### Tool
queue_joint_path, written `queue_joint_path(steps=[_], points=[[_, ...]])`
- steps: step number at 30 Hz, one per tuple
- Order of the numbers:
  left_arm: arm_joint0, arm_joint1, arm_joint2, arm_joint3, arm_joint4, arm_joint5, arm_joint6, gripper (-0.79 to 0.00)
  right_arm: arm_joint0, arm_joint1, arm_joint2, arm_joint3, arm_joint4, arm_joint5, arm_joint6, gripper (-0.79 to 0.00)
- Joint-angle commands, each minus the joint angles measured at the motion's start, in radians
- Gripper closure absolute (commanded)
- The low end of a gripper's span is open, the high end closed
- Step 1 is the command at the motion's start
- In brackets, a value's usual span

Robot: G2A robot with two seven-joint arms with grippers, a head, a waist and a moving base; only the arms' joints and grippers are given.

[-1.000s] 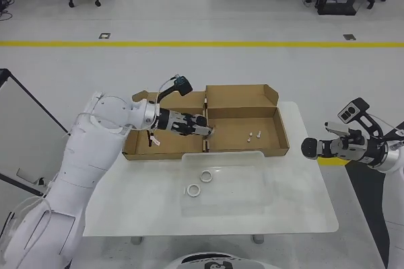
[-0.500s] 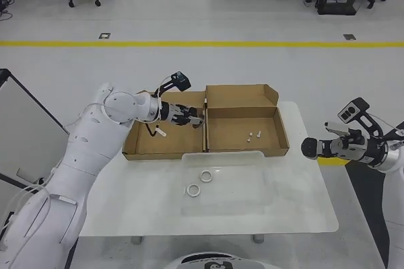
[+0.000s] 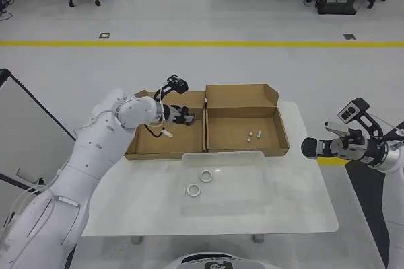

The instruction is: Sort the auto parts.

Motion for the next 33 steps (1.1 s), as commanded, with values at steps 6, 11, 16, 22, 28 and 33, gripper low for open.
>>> queue_joint_path(steps=[6,11,16,22,28,33], points=[[-0.049,-0.04,0.116,0.1,0.198,0.111,0.083,0.0,0.0,0.0,0.0,0.0,0.0,0.0,0.0,-0.785],[-0.078,-0.078,0.186,0.188,0.231,0.128,0.102,0.0,0.0,0.0,0.0,0.0,0.0,0.0,0.0,-0.785],[-0.092,-0.109,0.228,0.256,0.233,0.123,0.109,0.0,0.0,0.0,0.0,0.0,0.0,0.0,0.0,-0.785],[-0.097,-0.132,0.261,0.306,0.269,0.129,0.123,0.0,0.0,0.0,0.0,0.0,0.0,0.0,0.0,-0.785],[-0.094,-0.155,0.287,0.348,0.291,0.123,0.134,0.0,0.0,0.0,0.0,0.0,0.0,0.0,0.0,-0.785],[-0.098,-0.173,0.301,0.381,0.297,0.118,0.137,0.0,0.0,0.0,0.0,0.0,0.0,0.0,0.0,-0.785]])
